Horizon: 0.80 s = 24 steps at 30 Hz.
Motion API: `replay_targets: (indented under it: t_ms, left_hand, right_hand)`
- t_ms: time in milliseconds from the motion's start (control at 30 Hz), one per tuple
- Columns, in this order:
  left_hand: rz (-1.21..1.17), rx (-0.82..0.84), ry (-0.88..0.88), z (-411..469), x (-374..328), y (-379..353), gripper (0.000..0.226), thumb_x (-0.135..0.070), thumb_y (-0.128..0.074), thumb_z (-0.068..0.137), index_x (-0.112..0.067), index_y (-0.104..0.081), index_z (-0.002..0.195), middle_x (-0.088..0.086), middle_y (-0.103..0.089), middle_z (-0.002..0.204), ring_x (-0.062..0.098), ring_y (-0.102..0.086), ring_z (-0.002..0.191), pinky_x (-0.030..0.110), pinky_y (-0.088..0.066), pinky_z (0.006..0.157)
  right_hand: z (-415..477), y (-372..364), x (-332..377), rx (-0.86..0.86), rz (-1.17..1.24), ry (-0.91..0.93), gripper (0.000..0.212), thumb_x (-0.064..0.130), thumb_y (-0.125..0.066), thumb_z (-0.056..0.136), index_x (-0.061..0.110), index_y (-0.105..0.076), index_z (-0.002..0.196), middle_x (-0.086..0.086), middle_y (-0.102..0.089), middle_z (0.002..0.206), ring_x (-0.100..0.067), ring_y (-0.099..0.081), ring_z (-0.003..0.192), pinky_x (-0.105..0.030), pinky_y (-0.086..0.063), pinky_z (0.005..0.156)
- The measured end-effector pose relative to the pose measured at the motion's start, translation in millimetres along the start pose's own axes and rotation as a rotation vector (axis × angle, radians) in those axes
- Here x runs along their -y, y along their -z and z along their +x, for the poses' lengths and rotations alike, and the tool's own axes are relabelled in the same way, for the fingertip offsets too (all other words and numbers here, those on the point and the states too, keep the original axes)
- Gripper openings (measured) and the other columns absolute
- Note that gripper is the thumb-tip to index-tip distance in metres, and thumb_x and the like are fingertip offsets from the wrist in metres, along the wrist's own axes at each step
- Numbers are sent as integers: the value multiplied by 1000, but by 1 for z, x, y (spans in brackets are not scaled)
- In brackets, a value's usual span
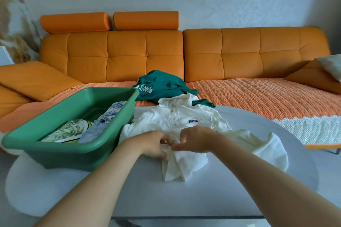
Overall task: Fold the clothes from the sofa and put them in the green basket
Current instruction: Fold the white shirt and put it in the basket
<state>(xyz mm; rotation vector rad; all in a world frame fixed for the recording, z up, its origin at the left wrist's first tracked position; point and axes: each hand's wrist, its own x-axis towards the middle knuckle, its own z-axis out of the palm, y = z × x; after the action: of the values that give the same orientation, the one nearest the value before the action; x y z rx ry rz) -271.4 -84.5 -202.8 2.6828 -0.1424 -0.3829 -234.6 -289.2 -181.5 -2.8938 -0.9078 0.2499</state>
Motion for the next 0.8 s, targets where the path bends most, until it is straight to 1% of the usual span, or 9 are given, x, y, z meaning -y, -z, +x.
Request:
replay_targets:
  t_ms: [67,167,333,467,567,633,700,733,800]
  left_hand:
    - [42,-75,-14,-4,2,-4,27,-41,-77,78,-34,-69,102,-17,-63,105,4,-59,98,24,-48,85]
    - [5,-203,-29,-11,-4,-3,10,-34,-69,88,-32,-65,79,-15,-64,88,5,-60,85,22,-46,72]
    - [-284,-519,96,-24,-12,17,18,-30,-50,96,-23,-52,78,-5,-56,82,12,-49,76,31,-32,61]
    - [-590,-618,171,-36,-15,29,21,-19,-42,100,-22,-55,84,2,-56,90,20,-50,81,32,-35,64]
    - [-595,-394,268,-55,-12,35,19,-10,-40,97,-20,-56,98,11,-60,89,22,-56,70,28,-44,55]
    - [-393,37,369,-71,-10,32,15,-9,-43,97,-17,-52,106,11,-66,79,23,-65,56,26,-50,44]
    - [-185,348,417,-81,-13,28,13,-13,-46,97,-21,-53,105,3,-74,79,21,-70,59,22,-50,48]
    - [-107,348,406,-82,-14,26,14,-15,-46,96,-22,-55,103,0,-74,85,19,-70,65,20,-48,51]
    - [10,110,321,-76,-15,24,23,-20,-45,91,-27,-61,107,-2,-70,105,14,-66,84,24,-48,62]
  right_hand:
    - [-10,-4,5,12,-37,-7,59,77,-62,73,33,-63,113,12,-62,109,-13,-57,102,-34,-47,85]
    - [-16,-9,4,-73,89,-9,25,44,-68,85,29,-69,105,8,-66,111,-16,-62,106,-33,-52,88]
    - [-15,2,5,-296,700,-163,8,23,-52,94,18,-57,91,3,-57,85,-16,-53,76,-27,-40,60]
    - [-14,19,5,-449,1226,-292,25,8,-38,91,20,-60,89,-7,-62,88,-25,-57,80,-34,-47,70]
    - [-19,29,0,-365,1408,-279,24,28,-52,87,18,-67,103,-14,-68,105,-33,-65,98,-51,-53,94]
    - [-22,30,-1,-261,1246,-208,51,47,-69,73,18,-65,114,-11,-68,114,-30,-66,103,-51,-52,99]
    - [-24,25,0,-136,994,-139,68,42,-80,70,19,-57,130,-6,-64,122,-26,-63,110,-45,-52,99]
    - [-25,21,1,-83,867,-110,65,31,-78,75,19,-54,134,-4,-62,124,-24,-61,110,-41,-53,97]
    - [-25,17,3,-38,695,-57,54,10,-64,80,20,-55,132,-2,-61,119,-20,-59,106,-32,-53,87]
